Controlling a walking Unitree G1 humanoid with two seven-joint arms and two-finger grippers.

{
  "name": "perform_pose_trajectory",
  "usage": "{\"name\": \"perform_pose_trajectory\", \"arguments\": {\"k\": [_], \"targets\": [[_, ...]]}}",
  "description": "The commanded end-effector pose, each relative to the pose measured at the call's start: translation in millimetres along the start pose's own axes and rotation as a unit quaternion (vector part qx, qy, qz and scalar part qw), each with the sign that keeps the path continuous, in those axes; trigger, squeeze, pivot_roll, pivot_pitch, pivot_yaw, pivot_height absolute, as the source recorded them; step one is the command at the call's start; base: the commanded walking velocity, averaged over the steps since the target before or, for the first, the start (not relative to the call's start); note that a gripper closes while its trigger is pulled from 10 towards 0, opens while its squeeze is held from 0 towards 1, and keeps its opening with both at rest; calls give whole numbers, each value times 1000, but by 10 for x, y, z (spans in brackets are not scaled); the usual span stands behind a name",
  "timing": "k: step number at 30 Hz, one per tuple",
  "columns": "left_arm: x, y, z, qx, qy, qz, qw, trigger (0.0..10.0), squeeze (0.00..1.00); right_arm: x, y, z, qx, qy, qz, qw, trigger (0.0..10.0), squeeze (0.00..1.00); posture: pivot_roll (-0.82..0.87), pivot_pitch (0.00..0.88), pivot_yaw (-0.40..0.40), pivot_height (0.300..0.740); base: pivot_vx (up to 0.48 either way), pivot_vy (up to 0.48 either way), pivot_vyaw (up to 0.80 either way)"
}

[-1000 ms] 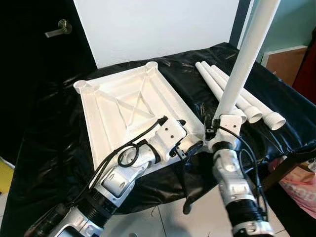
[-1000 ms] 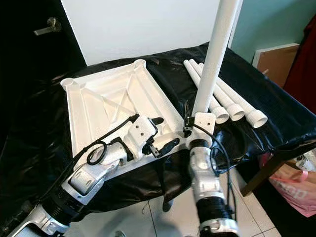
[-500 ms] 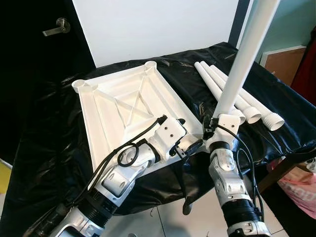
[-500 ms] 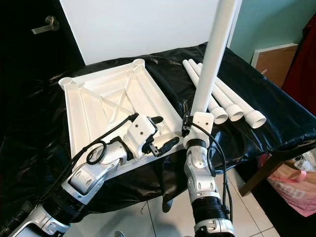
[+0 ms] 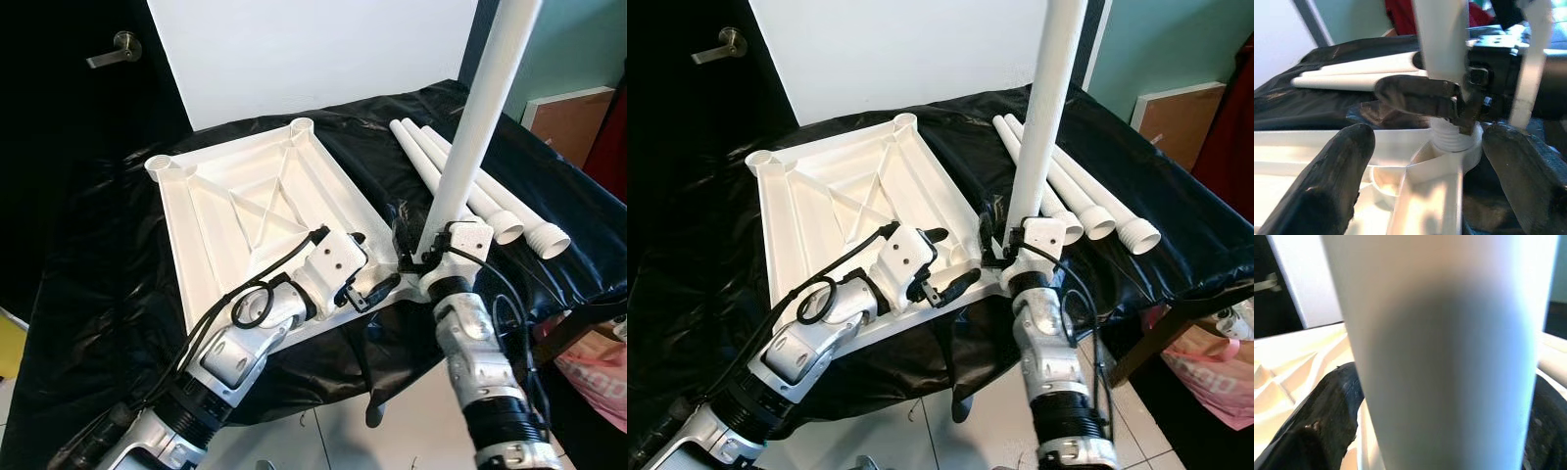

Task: Building children table

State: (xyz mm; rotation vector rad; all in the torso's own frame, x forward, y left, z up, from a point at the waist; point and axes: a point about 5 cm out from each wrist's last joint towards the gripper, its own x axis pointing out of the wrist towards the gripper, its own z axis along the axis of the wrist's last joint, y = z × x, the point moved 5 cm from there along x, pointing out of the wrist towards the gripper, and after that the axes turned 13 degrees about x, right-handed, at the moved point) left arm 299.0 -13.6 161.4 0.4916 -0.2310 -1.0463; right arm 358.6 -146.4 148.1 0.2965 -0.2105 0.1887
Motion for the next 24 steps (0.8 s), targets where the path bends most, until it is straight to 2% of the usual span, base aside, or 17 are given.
{"name": "perform_pose_trajectory", "arguments": {"k": [1, 4, 7, 8, 13, 18, 19, 20, 24], "targets": [[-8, -3, 13, 9, 1, -14, 1000, 10000, 0, 16, 8, -17, 2, 15, 27, 1000, 10000, 0, -91, 1, 49, 740, 0, 0, 0], [-1, -2, 22, 9, -1, -14, 1000, 10000, 0, 1, -24, -57, -25, 52, 93, 994, 10000, 0, -94, 2, 50, 740, 0, 0, 0], [2, -1, 25, 9, -1, -14, 1000, 10000, 0, -4, -30, -86, -32, 69, 113, 991, 10000, 0, -95, 1, 49, 740, 0, 0, 0], [7, -6, 34, 8, -3, -16, 1000, 10000, 0, -23, -24, -133, -42, 109, 165, 979, 10000, 0, -94, 0, 48, 740, 0, 0, 0], [10, -14, 41, 6, -4, -19, 1000, 10000, 0, -5, -44, -154, -51, 135, 194, 970, 10000, 0, -93, 0, 49, 740, 0, 0, 0], [11, -20, 41, 5, -5, -21, 1000, 10000, 0, 9, -49, -175, -57, 143, 200, 967, 10000, 0, -92, 0, 49, 740, 0, 0, 0], [12, -38, 36, 5, -4, -28, 1000, 10000, 0, 27, -64, -209, -70, 155, 209, 963, 4510, 0, -88, 0, 46, 740, 0, 0, 0], [12, -63, 27, 2, -4, -34, 999, 10000, 0, 33, -83, -244, -77, 167, 212, 960, 0, 0, -89, 0, 44, 740, 0, 0, 0], [22, -121, -23, -17, -2, -43, 999, 10000, 0, 19, -136, -300, -86, 184, 212, 956, 0, 0, -89, 0, 41, 740, 0, 0, 0]]}}
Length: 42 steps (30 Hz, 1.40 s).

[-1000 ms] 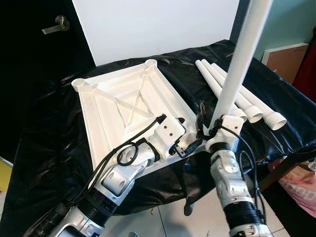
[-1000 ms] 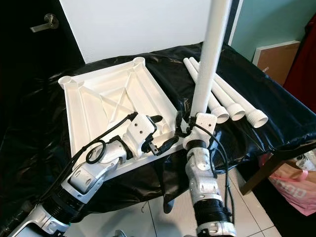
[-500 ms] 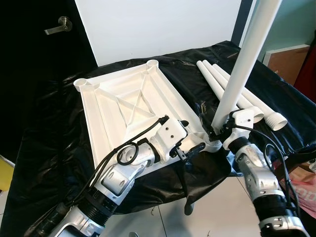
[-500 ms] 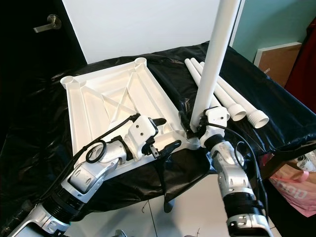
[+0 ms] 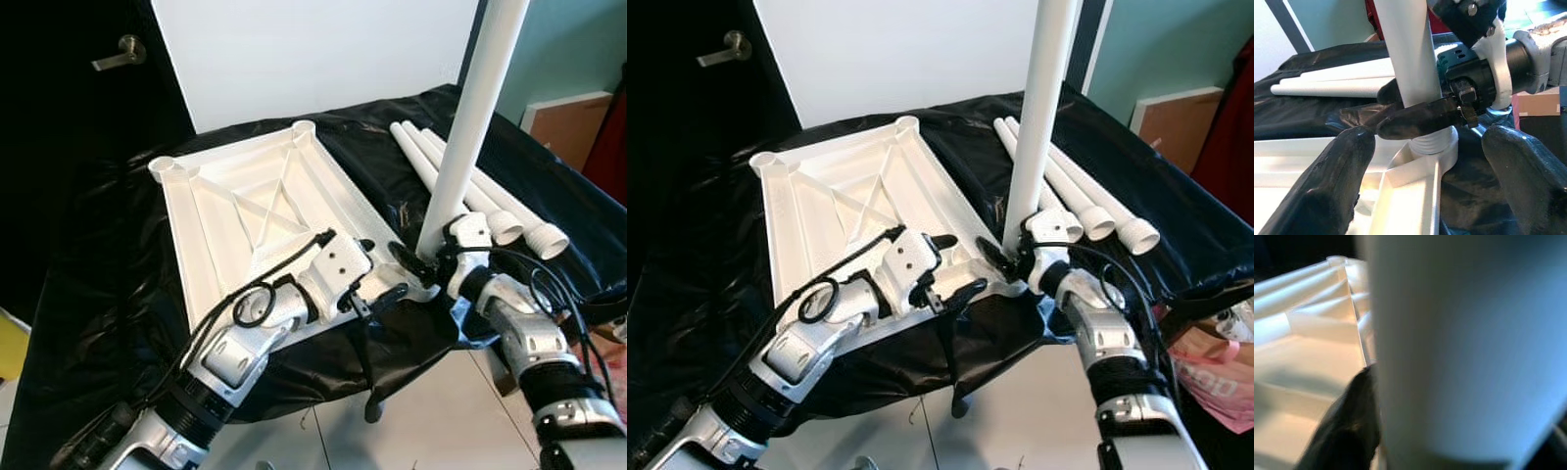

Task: Building children table

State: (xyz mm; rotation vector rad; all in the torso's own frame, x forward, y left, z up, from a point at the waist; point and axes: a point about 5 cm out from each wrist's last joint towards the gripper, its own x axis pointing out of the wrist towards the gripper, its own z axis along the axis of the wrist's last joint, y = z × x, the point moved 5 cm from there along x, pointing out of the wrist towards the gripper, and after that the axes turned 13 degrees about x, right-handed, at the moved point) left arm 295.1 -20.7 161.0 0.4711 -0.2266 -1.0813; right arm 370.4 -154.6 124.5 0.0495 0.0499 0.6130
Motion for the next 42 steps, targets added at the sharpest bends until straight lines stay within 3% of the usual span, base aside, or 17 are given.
{"name": "perform_pose_trajectory", "arguments": {"k": [1, 10, 11, 12, 17, 27, 29, 32, 33, 34, 40, 42], "targets": [[-20, -59, -57, -8, 6, -28, 1000, 10000, 0, 17, 46, -78, -2, 18, 14, 1000, 0, 0, -89, 0, 41, 740, 0, 0, 0], [-13, -136, -196, -19, 23, -28, 999, 10000, 0, -101, 4, -279, 25, 39, -6, 999, 0, 0, -106, 0, 39, 740, 0, 0, 0], [-15, -138, -200, -19, 24, -28, 999, 10000, 0, -114, 1, -297, 30, 37, -15, 999, 5529, 0, -110, 0, 40, 740, 0, 0, 0], [-17, -138, -206, -18, 25, -28, 999, 10000, 0, -118, 0, -316, 34, 34, -23, 999, 10000, 0, -112, 0, 39, 740, 0, 0, 0], [-31, -141, -215, -18, 27, -27, 999, 10000, 0, -118, 19, -361, 40, 29, -39, 998, 10000, 0, -116, 0, 38, 740, 0, 0, 0], [-18, -55, -264, -22, 37, -1, 999, 10000, 0, -116, 39, -470, 75, -4, -206, 976, 10000, 0, -116, 0, 31, 740, 0, 0, 0], [-18, -55, -264, -22, 37, -1, 999, 10000, 0, -116, 39, -470, 75, -4, -206, 976, 10000, 0, -116, 0, 31, 740, 0, 0, 0], [-29, -62, -279, -21, 38, 0, 999, 10000, 0, -141, 37, -489, 79, -11, -249, 965, 10000, 0, -117, 0, 31, 740, 0, 0, 0], [-37, -59, -289, -24, 41, 1, 999, 10000, 0, -195, 19, -502, 84, -26, -308, 947, 10000, 0, -110, 0, 25, 740, 0, 0, 0], [-37, -59, -289, -24, 41, 1, 999, 10000, 0, -195, 19, -502, 84, -26, -308, 947, 10000, 0, -110, 0, 25, 740, 0, 0, 0], [-67, -11, -317, -25, 47, 9, 999, 10000, 0, -299, 29, -557, 112, -48, -388, 913, 10000, 0, -94, 0, 28, 740, 0, 0, 0], [-74, -2, -319, -25, 48, 10, 998, 10000, 0, -306, 45, -556, 119, -52, -393, 910, 10000, 0, -93, 0, 28, 740, 0, 0, 0]]}}
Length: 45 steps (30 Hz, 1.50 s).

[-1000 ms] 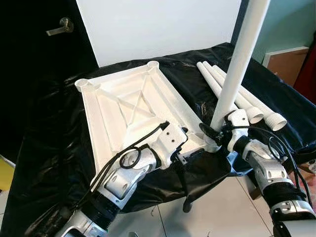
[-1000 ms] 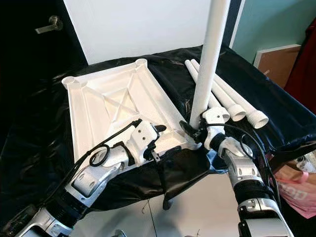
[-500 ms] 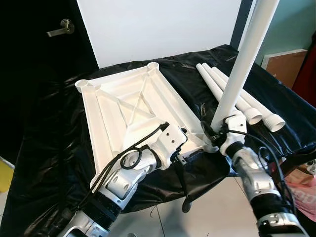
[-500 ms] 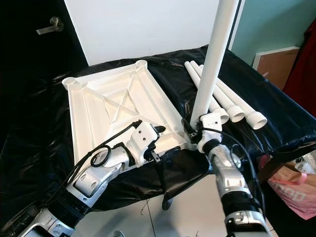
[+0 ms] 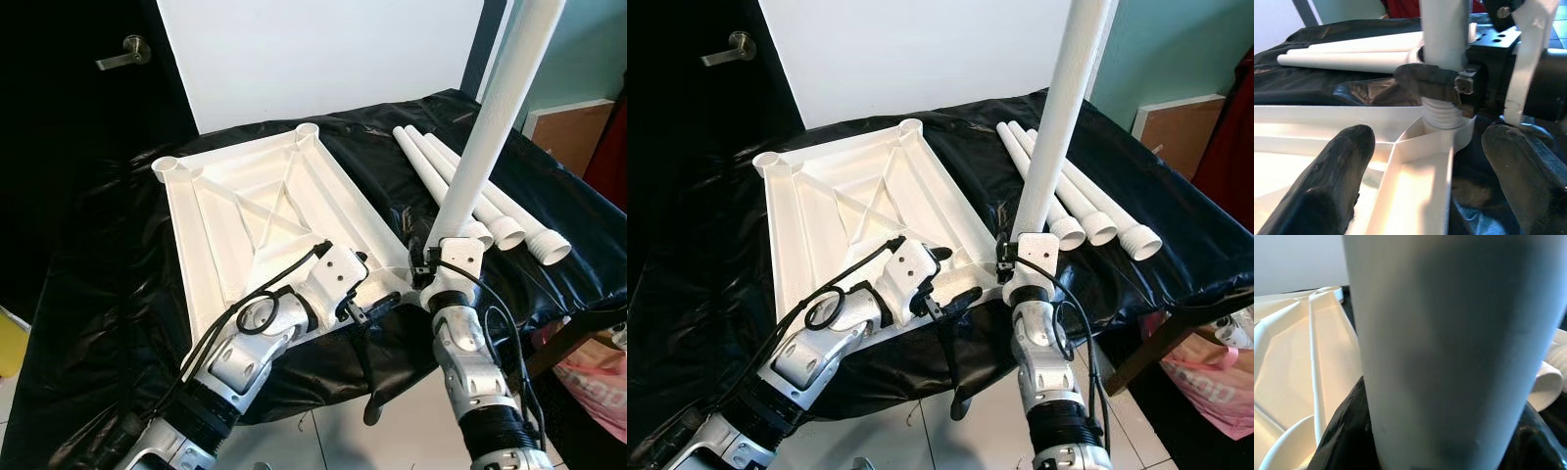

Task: Building children table

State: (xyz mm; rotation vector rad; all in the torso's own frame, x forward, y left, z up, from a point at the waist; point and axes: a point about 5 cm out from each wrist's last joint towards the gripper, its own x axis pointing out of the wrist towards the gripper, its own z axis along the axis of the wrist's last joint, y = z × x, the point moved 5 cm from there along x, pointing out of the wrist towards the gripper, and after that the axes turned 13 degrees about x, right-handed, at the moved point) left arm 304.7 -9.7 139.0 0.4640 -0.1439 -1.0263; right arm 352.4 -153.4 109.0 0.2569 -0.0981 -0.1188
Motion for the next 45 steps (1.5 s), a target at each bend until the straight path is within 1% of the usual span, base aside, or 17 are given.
{"name": "perform_pose_trajectory", "arguments": {"k": [1, 10, 11, 12, 20, 22, 23, 24, 25, 28, 31, 34, 39, 41, 42, 43, 45], "targets": [[-39, 3, -57, -4, 10, -8, 1000, 10000, 0, -149, -170, -272, 4, 45, -43, 998, 10000, 0, -86, 0, 30, 740, 0, 0, 0], [-67, 45, -88, -2, 17, -6, 1000, 10000, 0, -119, -99, -215, 9, 38, -29, 999, 10000, 0, -84, 0, 33, 740, 0, 0, 0], [-74, 45, -85, -4, 16, -5, 1000, 10000, 0, -115, -103, -188, 6, 33, -28, 999, 10000, 110, -85, 0, 33, 740, 0, 0, 0], [-76, 42, -86, -4, 16, -5, 1000, 10000, 0, -100, -103, -165, 5, 29, -23, 999, 10000, 1000, -88, 0, 33, 740, 0, 0, 0], [-38, 35, -65, -5, 14, -6, 1000, 10000, 0, -34, -58, -77, 1, 17, 11, 1000, 10000, 1000, -95, 0, 46, 740, 0, 0, 0], [-24, 17, -18, -5, 6, -11, 1000, 10000, 0, -5, -39, -19, -1, 11, 43, 999, 10000, 1000, -98, 0, 44, 740, 0, 0, 0], [-26, 8, -3, -5, 3, -14, 1000, 10000, 0, 10, -33, 3, -3, 11, 60, 998, 10000, 259, -99, 0, 44, 740, 0, 0, 0], [-26, 8, -3, -5, 3, -14, 1000, 10000, 0, 10, -33, 3, -3, 11, 60, 998, 10000, 259, -99, 0, 44, 740, 0, 0, 0], [-30, 1, 2, -4, 1, -17, 1000, 10000, 0, 32, -24, 33, -6, 12, 83, 996, 10000, 0, -102, 0, 44, 740, 0, 0, 0], [-29, 5, 1, -3, 1, -18, 1000, 10000, 0, 40, -18, 45, -7, 13, 90, 996, 10000, 0, -102, 0, 45, 740, 0, 0, 0], [-21, 9, 11, -4, 1, -18, 1000, 10000, 0, 45, -1, 87, -10, 14, 121, 992, 10000, 0, -100, 0, 51, 740, 0, 0, 0], [-37, -3, 17, -5, 0, -20, 1000, 10000, 0, 17, 19, 96, -22, 28, 188, 982, 10000, 0, -93, 0, 44, 740, 0, 0, 0], [-66, -7, 21, -6, -2, -21, 1000, 10000, 0, 20, 24, 108, -41, 42, 244, 968, 10000, 0, -92, 0, 44, 740, 0, 0, 0], [-66, -7, 21, -6, -2, -21, 1000, 10000, 0, 20, 24, 108, -41, 42, 244, 968, 10000, 0, -92, 0, 44, 740, 0, 0, 0], [-66, -19, 22, -7, -2, -23, 1000, 10000, 0, 28, 25, 116, -57, 52, 281, 956, 10000, 0, -93, 0, 44, 740, 0, 0, 0], [-64, -24, 29, -7, -4, -25, 1000, 10000, 0, 42, 23, 127, -64, 58, 297, 951, 10000, 0, -91, 0, 44, 740, 0, 0, 0], [-62, -26, 36, -7, -5, -26, 1000, 10000, 0, 53, 22, 135, -67, 61, 305, 948, 10000, 0, -91, 0, 44, 740, 0, 0, 0]]}}
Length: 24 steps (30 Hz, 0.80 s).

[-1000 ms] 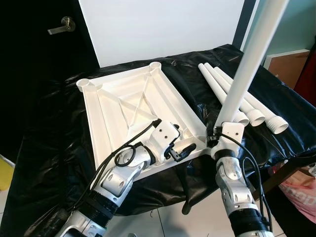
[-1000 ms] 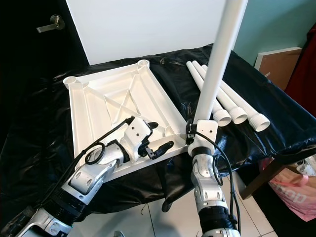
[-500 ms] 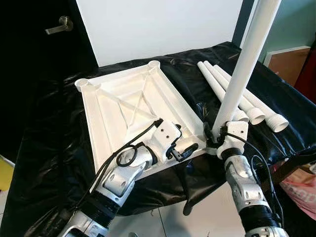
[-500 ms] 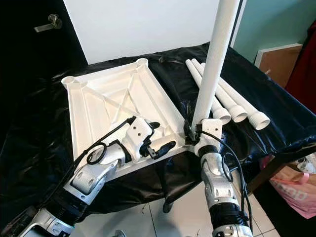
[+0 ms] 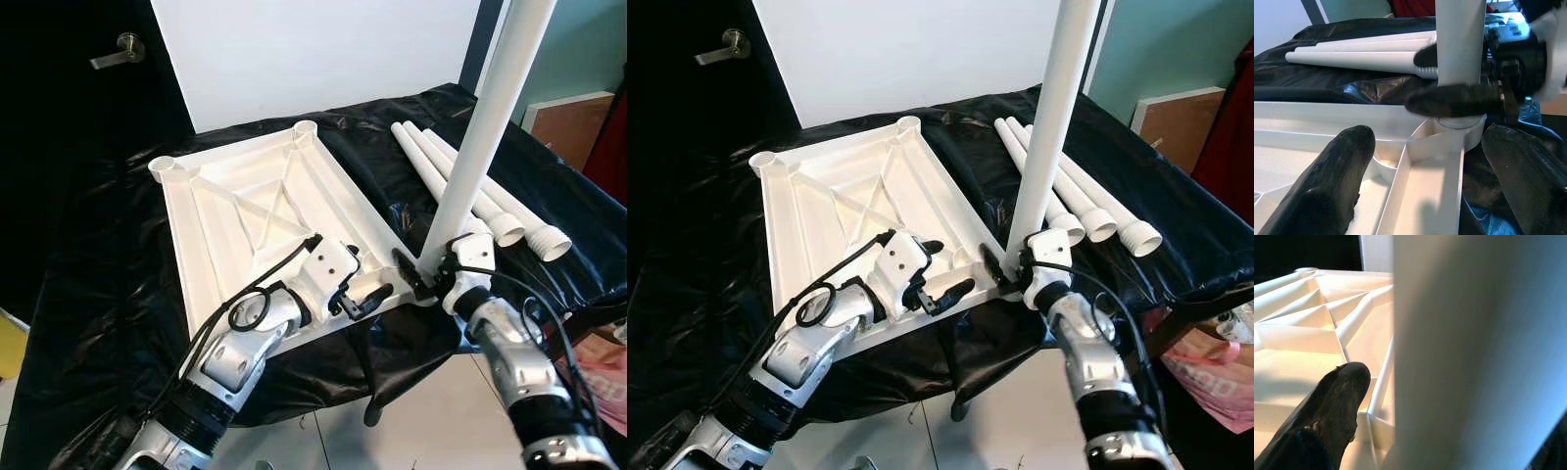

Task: Building children table

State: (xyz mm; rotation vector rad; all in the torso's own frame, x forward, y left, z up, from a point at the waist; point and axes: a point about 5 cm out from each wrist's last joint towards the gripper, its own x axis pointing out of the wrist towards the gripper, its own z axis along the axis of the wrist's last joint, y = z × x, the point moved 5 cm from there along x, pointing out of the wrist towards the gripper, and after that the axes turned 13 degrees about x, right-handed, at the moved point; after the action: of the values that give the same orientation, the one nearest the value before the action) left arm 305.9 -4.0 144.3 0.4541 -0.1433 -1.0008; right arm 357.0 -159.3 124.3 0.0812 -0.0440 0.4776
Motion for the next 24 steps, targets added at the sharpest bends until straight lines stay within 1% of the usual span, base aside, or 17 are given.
{"name": "perform_pose_trajectory", "arguments": {"k": [1, 4, 12, 13, 16, 17, 24], "targets": [[-16, -87, 12, -3, -7, -41, 999, 10000, 0, 22, 24, -12, -2, 8, 23, 1000, 10000, 0, -92, 0, 45, 740, 0, 0, 0], [-5, -105, 12, -2, -7, -47, 999, 10000, 0, 63, 8, -13, -15, 29, 57, 998, 10000, 0, -96, 0, 48, 740, 0, 0, 0], [13, -158, 27, 3, -7, -58, 998, 10000, 0, 121, 36, -53, -31, 59, 102, 993, 10000, 0, -94, 0, 49, 740, 0, 0, 0], [11, -166, 26, 4, -7, -60, 998, 10000, 0, 123, 41, -63, -32, 61, 105, 992, 1725, 0, -94, 0, 49, 740, 0, 0, 0], [12, -172, 29, 5, -7, -61, 998, 10000, 0, 124, 43, -82, -29, 65, 108, 992, 1725, 0, -92, 0, 47, 740, 0, 0, 0], [12, -171, 32, 4, -7, -59, 998, 10000, 0, 111, 44, -111, -26, 69, 109, 991, 0, 0, -92, 0, 47, 740, 0, 0, 0], [4, -170, 34, 2, -7, -57, 998, 10000, 0, 57, 11, -215, -14, 83, 100, 991, 0, 0, -91, 0, 48, 740, 0, 0, 0]]}}
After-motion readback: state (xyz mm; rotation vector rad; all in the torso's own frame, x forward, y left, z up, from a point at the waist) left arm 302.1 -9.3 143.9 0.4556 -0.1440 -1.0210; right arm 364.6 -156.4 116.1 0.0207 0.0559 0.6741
